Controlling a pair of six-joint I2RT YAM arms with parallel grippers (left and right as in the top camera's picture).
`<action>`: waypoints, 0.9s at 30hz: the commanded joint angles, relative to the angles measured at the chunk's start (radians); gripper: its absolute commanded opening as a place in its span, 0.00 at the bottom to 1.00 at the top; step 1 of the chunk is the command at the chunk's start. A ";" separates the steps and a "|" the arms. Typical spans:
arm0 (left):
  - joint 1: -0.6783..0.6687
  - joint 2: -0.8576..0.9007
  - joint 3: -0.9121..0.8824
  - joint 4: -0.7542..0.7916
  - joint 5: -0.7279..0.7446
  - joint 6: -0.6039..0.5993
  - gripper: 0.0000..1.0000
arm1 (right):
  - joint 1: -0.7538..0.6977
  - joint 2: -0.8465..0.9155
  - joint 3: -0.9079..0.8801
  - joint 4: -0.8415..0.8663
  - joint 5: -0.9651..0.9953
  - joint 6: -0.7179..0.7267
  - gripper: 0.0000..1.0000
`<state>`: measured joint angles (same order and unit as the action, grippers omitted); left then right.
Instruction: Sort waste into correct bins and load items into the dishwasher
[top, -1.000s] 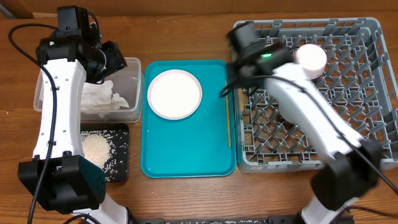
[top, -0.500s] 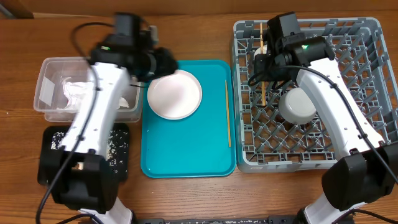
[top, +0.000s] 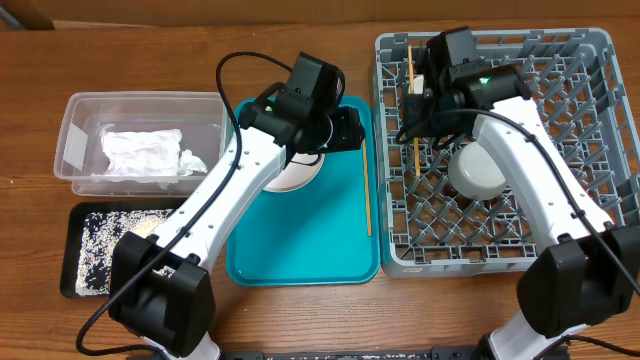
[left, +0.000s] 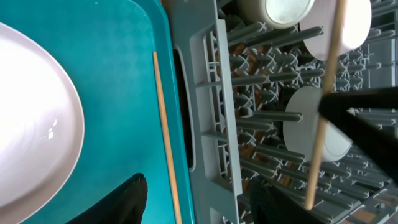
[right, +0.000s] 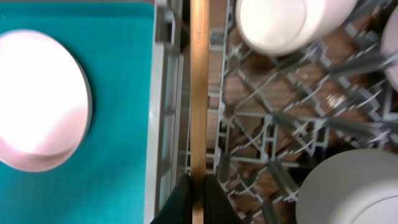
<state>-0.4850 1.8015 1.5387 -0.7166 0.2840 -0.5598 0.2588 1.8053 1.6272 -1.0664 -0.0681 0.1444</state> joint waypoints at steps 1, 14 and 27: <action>-0.006 0.022 -0.014 0.007 -0.029 -0.056 0.55 | 0.005 0.005 -0.057 0.043 -0.031 -0.020 0.04; -0.006 0.193 -0.014 0.045 0.084 -0.102 0.50 | 0.006 0.005 -0.084 0.066 -0.088 -0.021 0.18; -0.020 0.241 -0.014 0.068 0.071 -0.091 0.52 | 0.001 0.005 -0.101 0.101 -0.043 -0.022 0.47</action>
<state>-0.4870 2.0254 1.5356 -0.6533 0.3412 -0.6521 0.2623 1.8076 1.5303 -0.9840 -0.1478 0.1261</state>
